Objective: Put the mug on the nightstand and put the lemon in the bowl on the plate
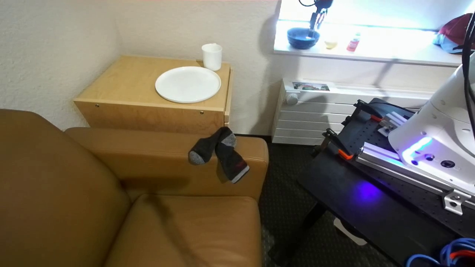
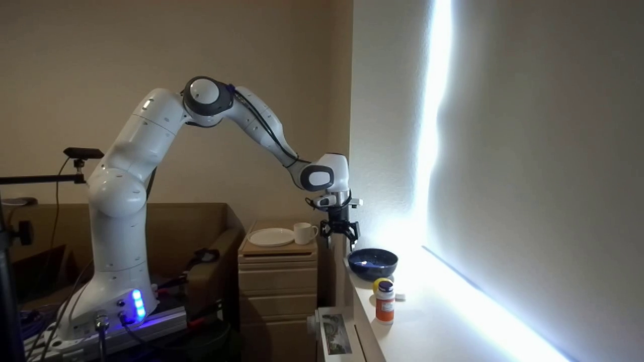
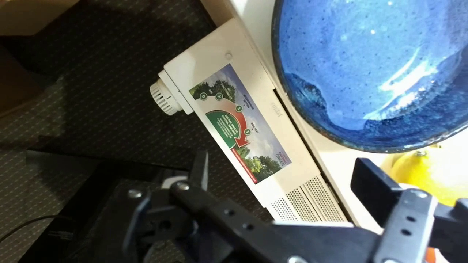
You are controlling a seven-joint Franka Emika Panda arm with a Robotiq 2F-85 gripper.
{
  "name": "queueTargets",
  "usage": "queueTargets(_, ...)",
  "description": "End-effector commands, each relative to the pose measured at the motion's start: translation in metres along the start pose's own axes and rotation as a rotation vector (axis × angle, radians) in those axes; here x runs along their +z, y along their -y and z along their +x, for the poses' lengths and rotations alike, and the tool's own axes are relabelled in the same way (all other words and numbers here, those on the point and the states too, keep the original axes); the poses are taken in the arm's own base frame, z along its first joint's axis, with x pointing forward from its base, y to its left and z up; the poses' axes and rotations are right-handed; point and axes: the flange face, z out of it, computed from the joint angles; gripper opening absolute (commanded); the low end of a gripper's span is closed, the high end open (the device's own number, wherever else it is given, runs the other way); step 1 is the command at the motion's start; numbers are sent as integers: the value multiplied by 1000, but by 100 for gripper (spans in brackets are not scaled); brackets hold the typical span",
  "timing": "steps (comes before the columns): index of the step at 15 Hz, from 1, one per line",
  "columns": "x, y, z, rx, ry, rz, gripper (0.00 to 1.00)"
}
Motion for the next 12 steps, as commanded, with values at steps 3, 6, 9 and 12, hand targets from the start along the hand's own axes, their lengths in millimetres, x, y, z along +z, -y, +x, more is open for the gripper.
queueTargets(3, 18, 7, -26, 31, -17, 55, 100)
queueTargets(6, 25, 22, -40, 65, 26, 103, 100)
queueTargets(9, 34, 32, -57, 84, 86, 97, 100)
queueTargets(12, 44, 28, -74, 49, 136, 3, 100)
